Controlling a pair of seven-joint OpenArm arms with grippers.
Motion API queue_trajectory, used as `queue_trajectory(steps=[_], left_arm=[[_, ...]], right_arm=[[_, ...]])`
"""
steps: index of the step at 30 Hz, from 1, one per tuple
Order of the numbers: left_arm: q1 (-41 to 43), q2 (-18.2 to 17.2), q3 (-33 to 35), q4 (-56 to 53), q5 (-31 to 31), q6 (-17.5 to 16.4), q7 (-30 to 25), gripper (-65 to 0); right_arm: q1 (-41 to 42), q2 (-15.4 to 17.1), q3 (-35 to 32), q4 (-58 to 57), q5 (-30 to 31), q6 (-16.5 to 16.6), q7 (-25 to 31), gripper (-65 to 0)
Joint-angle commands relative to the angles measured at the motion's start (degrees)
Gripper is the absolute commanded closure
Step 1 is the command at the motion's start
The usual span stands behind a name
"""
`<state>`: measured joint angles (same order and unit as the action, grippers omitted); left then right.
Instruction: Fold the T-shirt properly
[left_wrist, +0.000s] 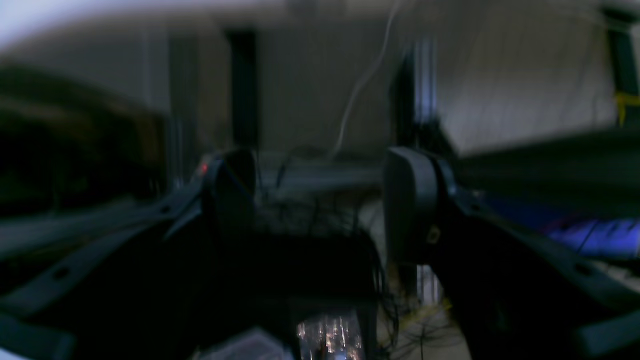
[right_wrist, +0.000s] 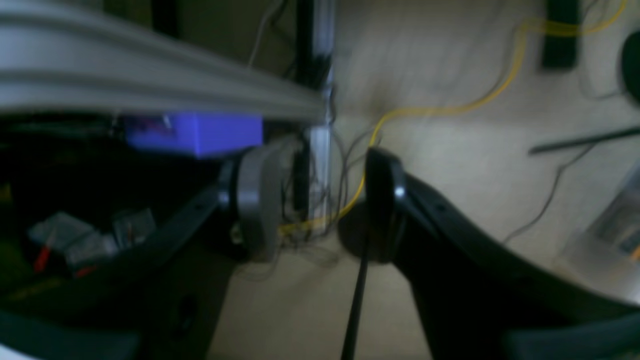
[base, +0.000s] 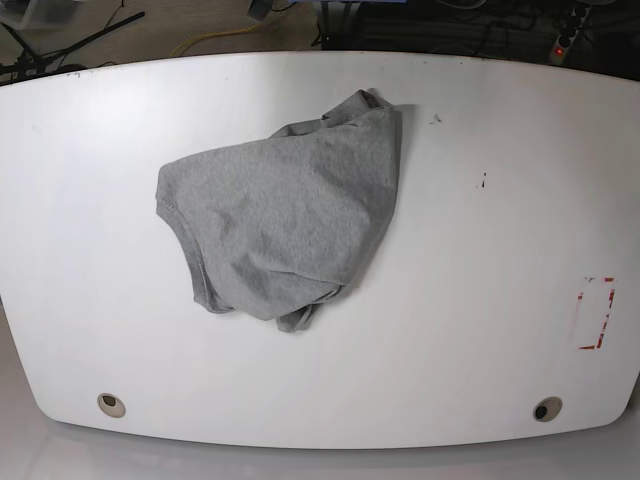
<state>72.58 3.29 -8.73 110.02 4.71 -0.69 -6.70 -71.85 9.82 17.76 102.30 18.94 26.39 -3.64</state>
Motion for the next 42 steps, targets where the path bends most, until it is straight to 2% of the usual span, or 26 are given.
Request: queue_trajectory(steps=[1, 7, 13, 22, 28, 30, 31, 34, 36, 42], left_arm=[[2.3, 1.5, 0.0, 3.1, -0.1, 0.3, -0.9, -36.7], [2.3, 1.9, 0.1, 5.2, 0.0, 0.3, -0.9, -36.8], [-3.9, 1.8, 0.1, 5.0, 0.2, 0.2, -0.9, -36.9], [-14.0, 1.7, 3.5, 4.7, 0.6, 0.2, -0.6, -37.1], [-18.5, -2.5, 8.8, 4.5, 0.5, 0.3, 3.8, -38.6], [-19.6, -3.2, 10.3, 4.4, 0.5, 0.4, 5.4, -41.7], [-20.0, -3.6, 11.0, 4.3, 0.5, 0.4, 6.2, -43.8], [-20.4, -3.9, 12.1, 4.2, 0.5, 0.5, 7.0, -46.3], [-20.4, -3.9, 12.6, 4.2, 0.5, 0.5, 7.2, -46.4], [-21.8, -4.3, 15.6, 3.5, 0.5, 0.3, 7.4, -46.1]], right_arm=[[-1.9, 0.0, 1.9, 4.5, 1.5, 0.4, -1.2, -25.5], [-0.9, 0.0, 7.8, 11.8, 7.2, 0.4, -7.0, -25.5], [6.0, 0.0, 13.1, 12.6, 12.3, 0.5, -12.8, -25.5], [16.5, 0.0, 14.4, 12.7, 15.3, 0.6, -19.6, -26.3], [24.0, 0.2, 14.4, 12.7, 18.1, 0.6, -26.5, -26.6], [26.2, 0.2, 14.5, 12.7, 18.6, 0.6, -29.0, -30.1], [27.7, 0.2, 14.5, 12.7, 19.0, 0.6, -30.3, -34.1], [31.0, 0.2, 14.5, 12.6, 19.1, 0.6, -32.6, -44.9], [33.3, 0.2, 14.5, 12.6, 19.1, 0.6, -34.0, -49.3], [42.1, 0.3, 14.5, 11.3, 18.6, 0.5, -40.1, -51.0]])
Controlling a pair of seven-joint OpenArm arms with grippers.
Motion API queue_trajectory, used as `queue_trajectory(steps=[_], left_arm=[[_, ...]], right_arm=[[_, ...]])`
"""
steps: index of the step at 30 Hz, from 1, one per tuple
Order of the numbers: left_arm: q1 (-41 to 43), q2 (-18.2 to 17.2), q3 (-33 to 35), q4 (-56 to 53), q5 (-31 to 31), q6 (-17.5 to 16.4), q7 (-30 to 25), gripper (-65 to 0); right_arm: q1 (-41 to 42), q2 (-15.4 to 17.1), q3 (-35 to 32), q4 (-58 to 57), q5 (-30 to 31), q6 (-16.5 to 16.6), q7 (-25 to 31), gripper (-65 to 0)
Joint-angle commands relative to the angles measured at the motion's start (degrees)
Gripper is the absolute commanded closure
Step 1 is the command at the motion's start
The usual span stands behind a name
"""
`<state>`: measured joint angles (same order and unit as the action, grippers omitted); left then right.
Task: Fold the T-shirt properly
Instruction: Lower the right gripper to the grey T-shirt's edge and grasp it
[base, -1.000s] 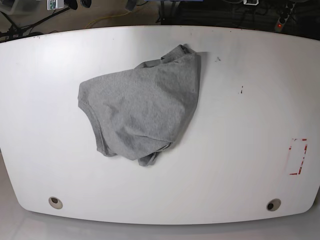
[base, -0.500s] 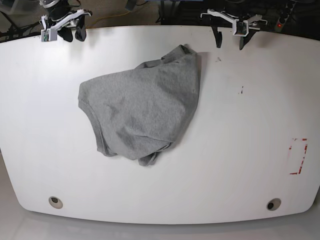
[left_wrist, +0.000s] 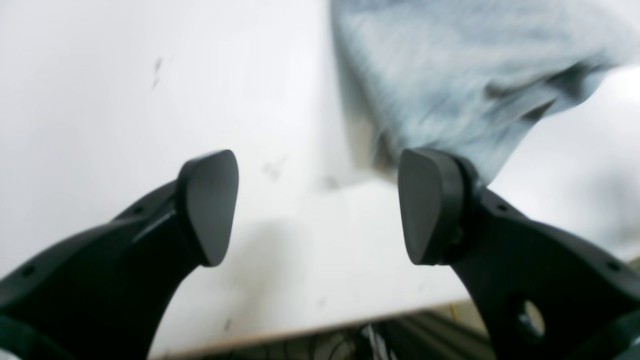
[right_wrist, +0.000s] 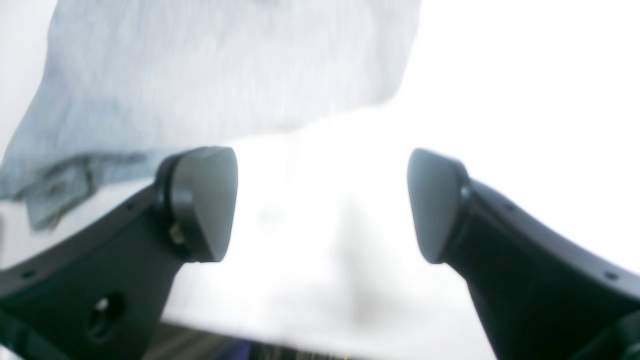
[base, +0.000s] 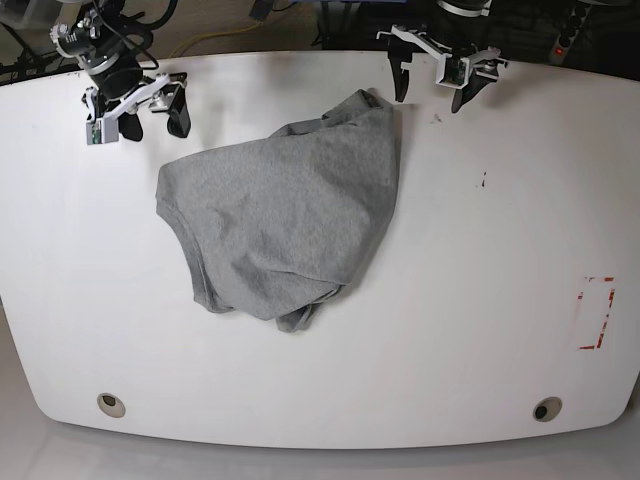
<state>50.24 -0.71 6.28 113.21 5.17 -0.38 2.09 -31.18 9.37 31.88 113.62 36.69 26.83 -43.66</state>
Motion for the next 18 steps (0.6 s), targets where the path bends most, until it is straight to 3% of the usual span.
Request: queue_trajectory(steps=[1, 6, 10, 18], left_arm=[[0.4, -1.1, 1.1, 0.1, 0.1, 0.0, -1.4, -46.1], [-0.9, -7.5, 7.2, -1.3, 0.0, 0.0, -1.4, -46.0], [-1.0, -12.8, 11.6, -1.5, -0.1, 0.0, -1.6, -46.0], [-1.0, -17.5, 15.0, -1.4, 0.0, 0.0, -1.7, -45.8]], right_arm=[[2.6, 0.8, 0.4, -0.5, 0.9, -0.1, -1.0, -51.0], [11.0, 2.1, 2.4, -5.4, 1.3, 0.0, -7.6, -51.0], [16.4, 3.5, 2.6, -10.9, 1.2, 0.0, -9.8, -51.2], [21.9, 6.7, 2.3, -23.8, 5.3, 0.1, -9.8, -51.4]])
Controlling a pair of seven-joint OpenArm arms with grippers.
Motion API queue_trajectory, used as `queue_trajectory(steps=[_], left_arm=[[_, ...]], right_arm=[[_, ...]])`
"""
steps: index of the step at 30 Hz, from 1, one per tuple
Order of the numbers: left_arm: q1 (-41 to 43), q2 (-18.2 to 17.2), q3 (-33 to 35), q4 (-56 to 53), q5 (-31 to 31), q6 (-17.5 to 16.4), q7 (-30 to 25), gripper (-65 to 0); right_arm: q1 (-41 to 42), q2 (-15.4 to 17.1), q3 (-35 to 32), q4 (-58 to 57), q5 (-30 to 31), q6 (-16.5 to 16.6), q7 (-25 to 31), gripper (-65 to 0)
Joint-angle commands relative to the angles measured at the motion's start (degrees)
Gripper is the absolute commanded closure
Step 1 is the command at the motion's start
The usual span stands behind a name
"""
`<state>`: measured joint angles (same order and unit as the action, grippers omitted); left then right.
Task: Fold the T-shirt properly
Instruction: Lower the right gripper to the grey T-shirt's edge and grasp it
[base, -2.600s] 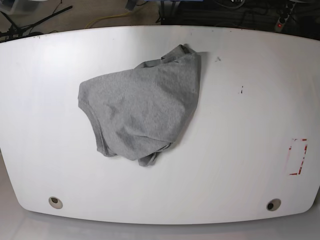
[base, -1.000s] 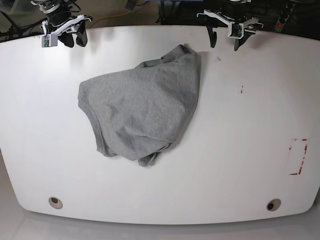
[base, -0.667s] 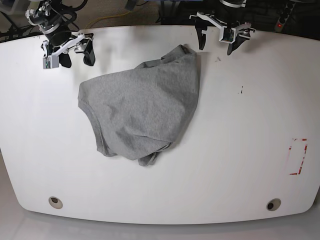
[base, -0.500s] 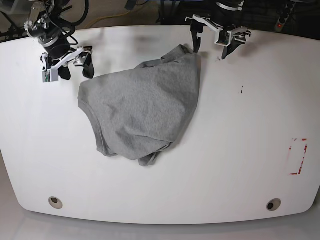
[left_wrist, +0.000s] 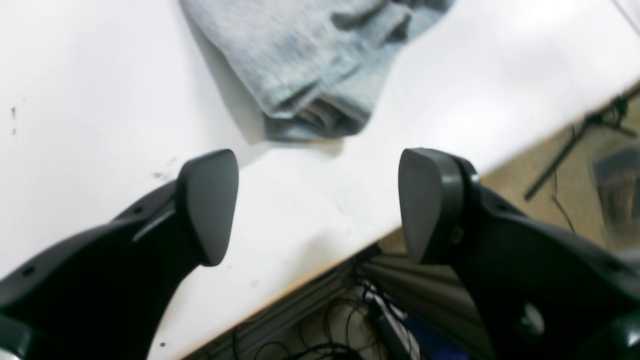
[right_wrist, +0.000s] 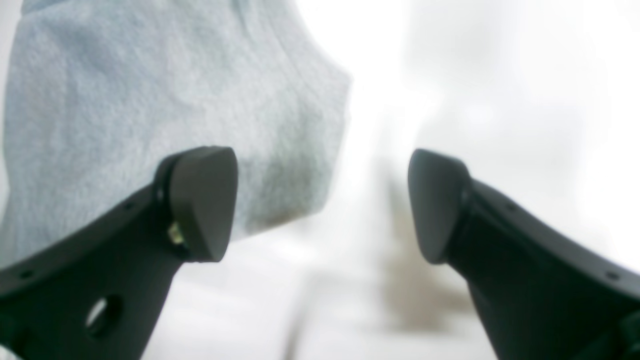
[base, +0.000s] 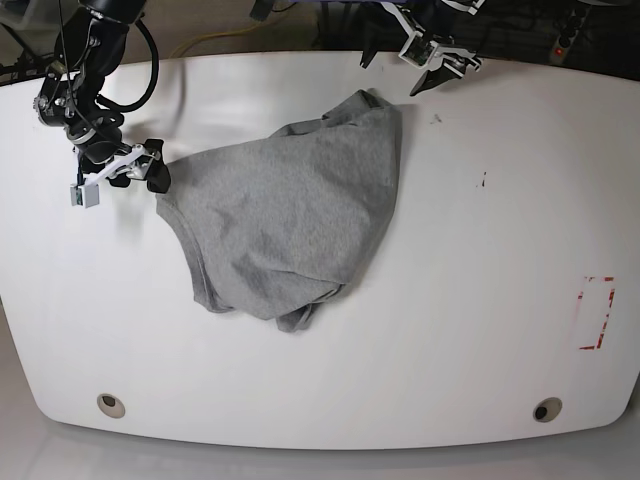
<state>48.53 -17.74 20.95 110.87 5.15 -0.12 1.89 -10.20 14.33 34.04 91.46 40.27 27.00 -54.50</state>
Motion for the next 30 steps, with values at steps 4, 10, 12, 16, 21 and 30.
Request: queue_trajectory(steps=[4, 10, 12, 16, 21, 30], left_arm=[[0.7, -1.1, 0.5, 1.1, -0.1, -0.3, -1.5, -45.8], [0.8, -1.1, 0.2, 1.0, -0.1, -0.2, -1.5, -45.8], [0.8, -1.0, 0.2, 1.0, -0.1, -0.2, -1.5, -45.8], [0.8, -0.9, 0.2, 1.0, -0.1, -0.2, -1.5, -45.8], [0.8, -0.7, 0.1, 1.0, -0.4, -0.1, -1.5, -45.8], [0.9, 1.9, -2.4, 1.1, -0.5, 0.0, -1.5, -46.3]], right_arm=[[2.9, 2.4, 0.0, -6.5, 3.1, -0.1, 1.0, -51.4], [4.7, 2.3, -0.1, -11.3, 3.0, -0.1, 1.0, -51.4], [5.3, 2.3, -0.1, -12.8, 2.9, -0.1, 1.0, -51.2], [5.8, 2.3, -1.0, -14.3, 2.9, -0.1, 1.0, -51.2], [5.4, 3.7, -7.5, -14.1, 3.3, -0.1, 1.0, -51.0], [4.6, 3.7, -8.1, -14.5, 2.9, -0.1, 1.3, -41.7]])
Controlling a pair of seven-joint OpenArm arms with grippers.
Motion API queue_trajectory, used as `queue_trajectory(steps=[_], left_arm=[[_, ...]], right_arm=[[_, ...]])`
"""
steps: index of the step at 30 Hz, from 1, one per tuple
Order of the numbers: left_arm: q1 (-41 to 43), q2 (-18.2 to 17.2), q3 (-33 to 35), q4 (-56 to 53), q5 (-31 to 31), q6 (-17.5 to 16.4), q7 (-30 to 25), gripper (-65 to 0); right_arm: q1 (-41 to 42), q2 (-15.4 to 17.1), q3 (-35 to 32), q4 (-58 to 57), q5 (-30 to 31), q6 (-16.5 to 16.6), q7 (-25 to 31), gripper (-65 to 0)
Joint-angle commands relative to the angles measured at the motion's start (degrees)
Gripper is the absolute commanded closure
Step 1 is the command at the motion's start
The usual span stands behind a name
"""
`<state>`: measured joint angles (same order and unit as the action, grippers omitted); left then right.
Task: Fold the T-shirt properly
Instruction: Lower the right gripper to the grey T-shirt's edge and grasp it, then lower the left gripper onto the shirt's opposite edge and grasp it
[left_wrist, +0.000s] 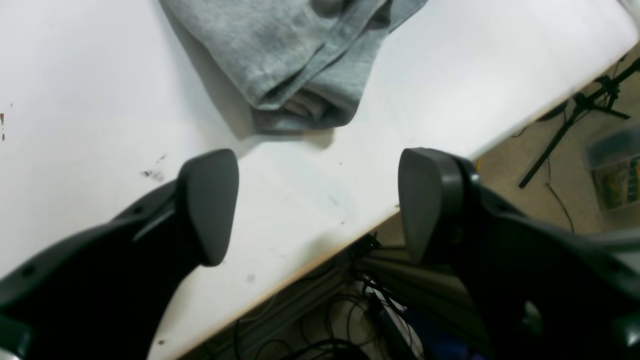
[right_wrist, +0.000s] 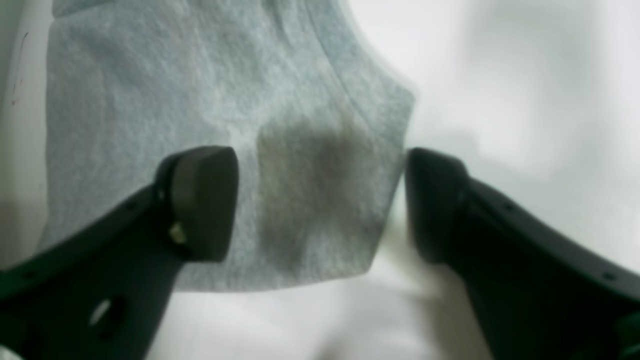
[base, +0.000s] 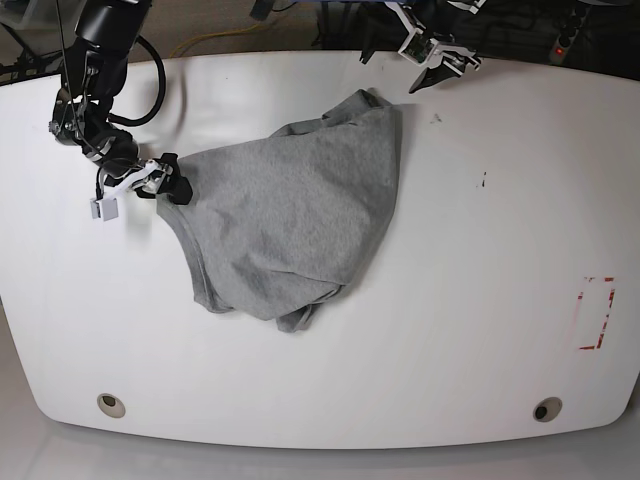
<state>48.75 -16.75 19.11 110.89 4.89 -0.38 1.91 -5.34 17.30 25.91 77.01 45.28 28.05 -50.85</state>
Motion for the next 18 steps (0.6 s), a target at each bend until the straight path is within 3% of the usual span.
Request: queue_trajectory(steps=[1, 4, 7, 18], left_arm=[[0.9, 1.6, -1.3, 1.2, -0.3, 0.3, -1.5, -46.3], [1.1, 2.6, -3.9, 2.5, -0.3, 0.3, -1.5, -46.4], [1.1, 2.7, -5.5, 3.0, -0.3, 0.2, -1.5, -46.5], [-0.5, 2.6, -6.4, 1.9, -0.3, -0.1, -1.3, -46.7]], right_arm=[[-0.2, 0.8, 0.1, 0.0, -2.1, -1.1, -2.4, -36.6], [-0.2, 0.8, -0.1, 0.2, -2.1, -1.1, -2.4, -19.8], [-0.2, 0.8, -0.2, 0.2, -2.1, -1.1, -2.4, -11.6], [-0.2, 0.8, -0.2, 0.3, -2.1, -1.1, -2.5, -10.1]])
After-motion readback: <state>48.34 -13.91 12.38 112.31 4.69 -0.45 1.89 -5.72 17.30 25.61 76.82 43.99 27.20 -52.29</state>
